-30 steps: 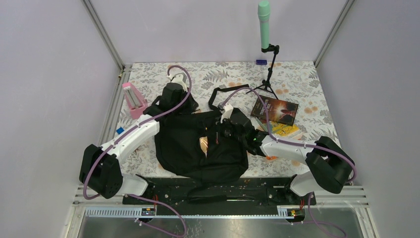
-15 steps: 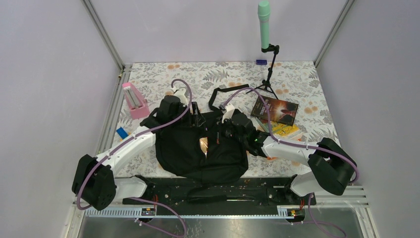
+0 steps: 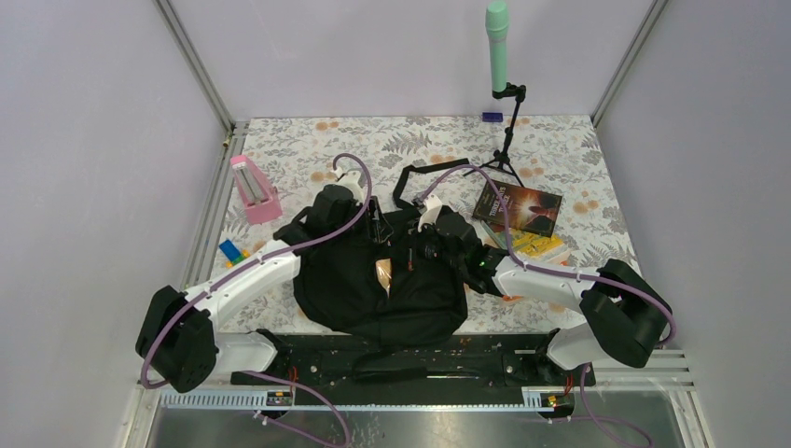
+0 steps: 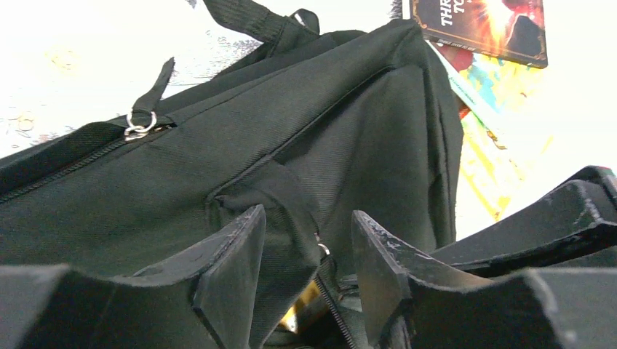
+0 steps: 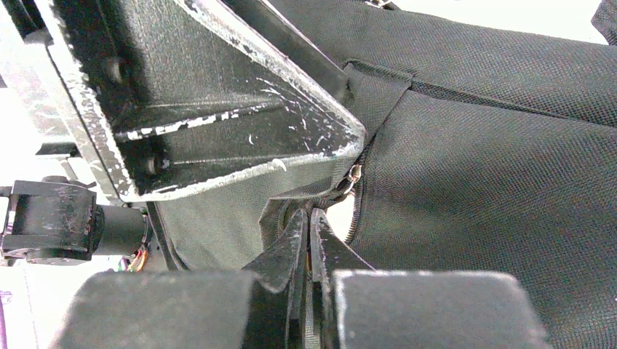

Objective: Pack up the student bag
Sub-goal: Zip the student bag at the center of the board, then unzip the student bag at the center of the board.

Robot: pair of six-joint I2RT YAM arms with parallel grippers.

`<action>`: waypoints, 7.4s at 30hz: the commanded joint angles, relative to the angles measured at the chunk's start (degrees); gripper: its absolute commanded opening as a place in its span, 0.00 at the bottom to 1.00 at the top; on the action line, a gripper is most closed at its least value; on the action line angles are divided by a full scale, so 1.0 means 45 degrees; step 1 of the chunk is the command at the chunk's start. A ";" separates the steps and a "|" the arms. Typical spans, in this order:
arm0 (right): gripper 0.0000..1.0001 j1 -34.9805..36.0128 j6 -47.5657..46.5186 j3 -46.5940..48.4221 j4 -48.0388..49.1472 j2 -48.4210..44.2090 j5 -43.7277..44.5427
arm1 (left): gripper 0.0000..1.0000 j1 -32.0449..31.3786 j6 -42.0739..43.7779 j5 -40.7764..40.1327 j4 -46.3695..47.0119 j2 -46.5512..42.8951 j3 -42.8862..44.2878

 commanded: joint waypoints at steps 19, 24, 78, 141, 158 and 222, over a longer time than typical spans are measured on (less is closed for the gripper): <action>0.00 0.0178 -0.0031 0.0056 0.0405 -0.0265 -0.0053 | 0.39 -0.0328 -0.2585 0.0267 0.1145 0.1424 0.0333; 0.00 0.0178 -0.0001 0.0047 0.0470 -0.0176 -0.0089 | 0.39 -0.0511 -0.3294 0.0033 0.1170 0.1166 0.0017; 0.00 0.1570 0.2013 -0.0619 -0.0387 -0.0116 0.1262 | 0.00 0.1519 -0.2635 -0.1842 0.2863 0.1595 0.1020; 0.24 -0.1326 -0.1733 0.3522 -0.8343 -0.0214 0.1570 | 0.80 0.2764 -0.0426 -0.2741 -0.2167 -0.2615 0.0139; 0.65 -0.1253 0.2458 -0.1831 -0.8232 -0.5507 -0.0012 | 0.99 0.3252 -0.0887 -0.4326 -0.4185 -0.3646 -0.2129; 0.62 -0.3026 -0.2645 0.4531 -0.9398 0.0259 0.2226 | 0.35 -0.1921 -0.2093 0.0537 -0.2499 -0.4454 -0.2147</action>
